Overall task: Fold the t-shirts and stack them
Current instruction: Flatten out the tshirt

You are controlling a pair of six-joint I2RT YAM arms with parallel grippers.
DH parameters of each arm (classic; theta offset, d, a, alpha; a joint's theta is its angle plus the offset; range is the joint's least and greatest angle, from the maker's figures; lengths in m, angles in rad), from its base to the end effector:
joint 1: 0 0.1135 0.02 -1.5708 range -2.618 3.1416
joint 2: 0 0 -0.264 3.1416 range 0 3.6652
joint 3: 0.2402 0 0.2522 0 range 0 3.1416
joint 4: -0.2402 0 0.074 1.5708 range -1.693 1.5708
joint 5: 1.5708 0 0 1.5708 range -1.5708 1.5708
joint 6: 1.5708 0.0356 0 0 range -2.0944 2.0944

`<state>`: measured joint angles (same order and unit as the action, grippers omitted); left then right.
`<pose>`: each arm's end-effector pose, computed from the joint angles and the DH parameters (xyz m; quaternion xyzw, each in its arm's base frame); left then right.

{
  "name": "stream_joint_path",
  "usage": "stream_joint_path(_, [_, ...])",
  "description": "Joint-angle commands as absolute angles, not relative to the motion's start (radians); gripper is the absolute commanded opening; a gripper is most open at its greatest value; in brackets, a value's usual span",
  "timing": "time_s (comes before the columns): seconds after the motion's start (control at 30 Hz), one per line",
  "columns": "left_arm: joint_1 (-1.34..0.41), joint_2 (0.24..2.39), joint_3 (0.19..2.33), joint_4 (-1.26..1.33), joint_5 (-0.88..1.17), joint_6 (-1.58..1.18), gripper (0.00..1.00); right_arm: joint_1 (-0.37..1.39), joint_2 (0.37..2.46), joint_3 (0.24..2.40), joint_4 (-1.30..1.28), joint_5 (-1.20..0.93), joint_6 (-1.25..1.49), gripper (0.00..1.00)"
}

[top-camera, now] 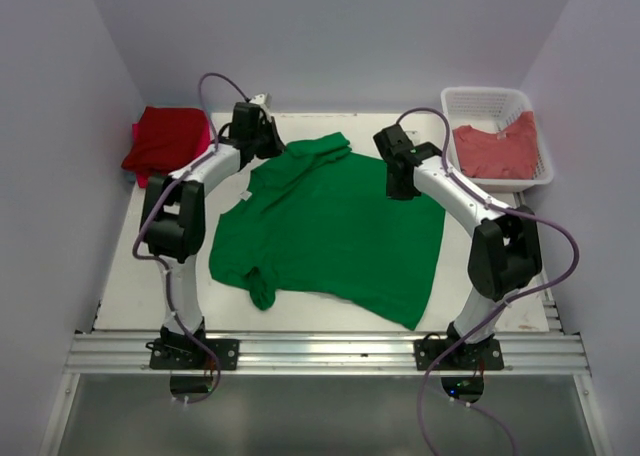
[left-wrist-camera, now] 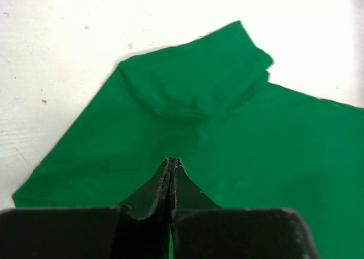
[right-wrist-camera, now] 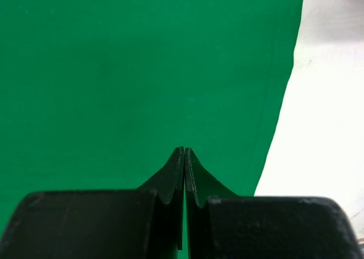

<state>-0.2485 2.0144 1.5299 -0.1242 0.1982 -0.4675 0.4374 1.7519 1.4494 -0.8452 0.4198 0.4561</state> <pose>0.4513 -0.1217 0.2287 -0.0509 0.8819 -0.2435 0.4005 0.3350 0.1406 0.2604 0.0527 0.9558 -0.0950 0.2732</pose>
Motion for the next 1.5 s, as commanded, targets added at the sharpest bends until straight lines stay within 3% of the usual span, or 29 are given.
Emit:
stream_joint_path(0.0, [-0.215,2.106,1.638,-0.147,0.207,-0.451,0.00,0.434,1.732,1.483,-0.793,0.391,0.466,0.00])
stream_joint_path(0.47, [-0.180,2.350,1.726,-0.092,0.222,-0.486,0.00,0.436,1.641,1.379,-0.736,0.350,0.459,0.00])
stream_joint_path(0.57, [-0.172,2.376,1.746,-0.152,0.120,-0.518,0.00,0.434,1.631,1.368,-0.736,0.353,0.457,0.00])
stream_joint_path(0.93, [-0.089,2.312,1.611,-0.134,-0.164,-0.738,0.00,0.433,1.667,1.332,-0.701,0.368,0.449,0.00])
stream_joint_path(1.47, [-0.046,2.315,1.601,-0.074,-0.273,-0.917,0.00,0.430,1.796,1.391,-0.669,0.445,0.474,0.00])
